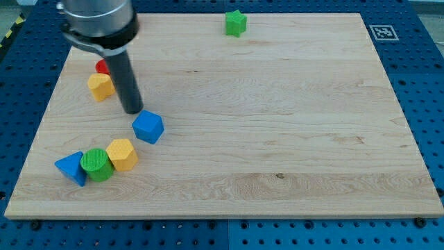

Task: Move the yellow hexagon diagonally to blue cube

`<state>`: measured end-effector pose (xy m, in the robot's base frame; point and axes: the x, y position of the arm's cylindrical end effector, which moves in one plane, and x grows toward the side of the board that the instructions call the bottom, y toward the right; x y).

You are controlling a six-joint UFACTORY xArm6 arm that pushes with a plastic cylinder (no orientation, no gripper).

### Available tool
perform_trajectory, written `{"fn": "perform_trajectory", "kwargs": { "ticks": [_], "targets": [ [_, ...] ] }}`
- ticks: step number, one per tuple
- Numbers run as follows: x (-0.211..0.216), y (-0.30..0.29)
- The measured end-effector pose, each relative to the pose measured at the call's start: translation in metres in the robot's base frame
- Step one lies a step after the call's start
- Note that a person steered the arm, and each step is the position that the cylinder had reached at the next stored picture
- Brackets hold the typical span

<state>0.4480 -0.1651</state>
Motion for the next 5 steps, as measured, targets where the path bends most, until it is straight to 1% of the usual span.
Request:
{"fn": "perform_trajectory", "kwargs": {
  "ticks": [1, 2, 4, 5],
  "targets": [
    [0.029, -0.010],
    [0.073, -0.010],
    [0.104, -0.012],
    [0.108, -0.012]
  ]
}}
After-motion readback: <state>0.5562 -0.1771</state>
